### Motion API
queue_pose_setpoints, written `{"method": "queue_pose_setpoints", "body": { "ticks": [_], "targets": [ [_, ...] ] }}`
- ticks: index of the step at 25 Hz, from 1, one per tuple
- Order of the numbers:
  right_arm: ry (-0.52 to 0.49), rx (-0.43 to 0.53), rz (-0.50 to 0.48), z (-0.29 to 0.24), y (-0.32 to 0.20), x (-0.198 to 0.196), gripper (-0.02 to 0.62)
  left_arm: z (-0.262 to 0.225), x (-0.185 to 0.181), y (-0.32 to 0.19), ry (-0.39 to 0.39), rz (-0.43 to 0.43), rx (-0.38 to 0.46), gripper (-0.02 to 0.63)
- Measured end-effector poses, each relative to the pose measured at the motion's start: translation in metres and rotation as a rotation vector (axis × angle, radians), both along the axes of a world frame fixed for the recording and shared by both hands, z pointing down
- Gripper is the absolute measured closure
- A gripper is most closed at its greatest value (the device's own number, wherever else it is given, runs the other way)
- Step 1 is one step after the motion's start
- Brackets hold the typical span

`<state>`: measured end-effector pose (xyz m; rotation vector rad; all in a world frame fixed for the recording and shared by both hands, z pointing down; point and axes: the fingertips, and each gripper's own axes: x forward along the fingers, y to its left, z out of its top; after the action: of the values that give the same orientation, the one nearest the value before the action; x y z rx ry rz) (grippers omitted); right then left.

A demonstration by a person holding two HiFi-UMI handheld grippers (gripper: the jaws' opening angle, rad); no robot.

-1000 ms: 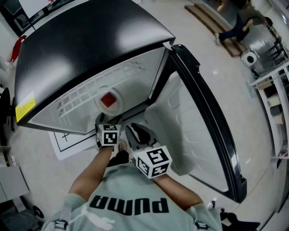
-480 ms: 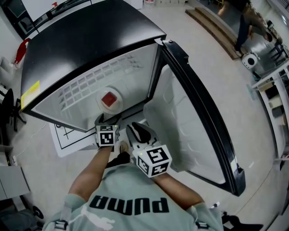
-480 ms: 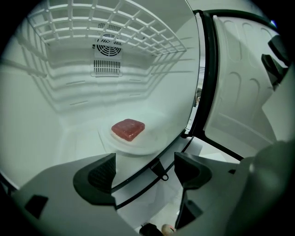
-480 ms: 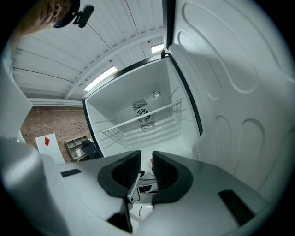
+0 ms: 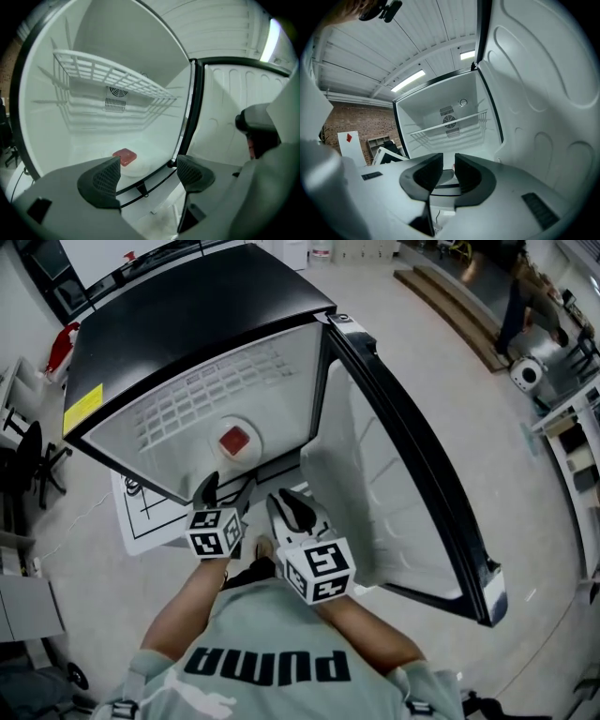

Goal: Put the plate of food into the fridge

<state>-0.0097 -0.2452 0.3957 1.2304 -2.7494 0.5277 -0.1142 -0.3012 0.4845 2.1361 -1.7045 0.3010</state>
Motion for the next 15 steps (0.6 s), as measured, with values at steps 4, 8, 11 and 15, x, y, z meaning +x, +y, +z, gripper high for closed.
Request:
{"method": "queue_pose_setpoints", "body": {
  "ticks": [4, 8, 11, 15],
  "targets": [
    [-0.013, 0.016, -0.013, -0.003, 0.013, 0.001, 0.515, -0.029, 0.001, 0.032, 0.005, 0.005, 0.063, 0.354],
    [-0.019, 0.024, -0.018, -0.002, 0.025, 0.004, 0.515, -0.05, -0.001, 0.063, -0.034, -0.013, 0.103, 0.513],
    [-0.021, 0.031, -0.015, -0.002, 0.033, 0.008, 0.515, -0.065, 0.001, 0.083, -0.045, -0.016, 0.133, 0.595],
    [-0.014, 0.046, -0.008, -0.001, 0.04, 0.014, 0.515, -0.084, 0.011, 0.101, -0.027, 0.008, 0.176, 0.601]
  ]
}}
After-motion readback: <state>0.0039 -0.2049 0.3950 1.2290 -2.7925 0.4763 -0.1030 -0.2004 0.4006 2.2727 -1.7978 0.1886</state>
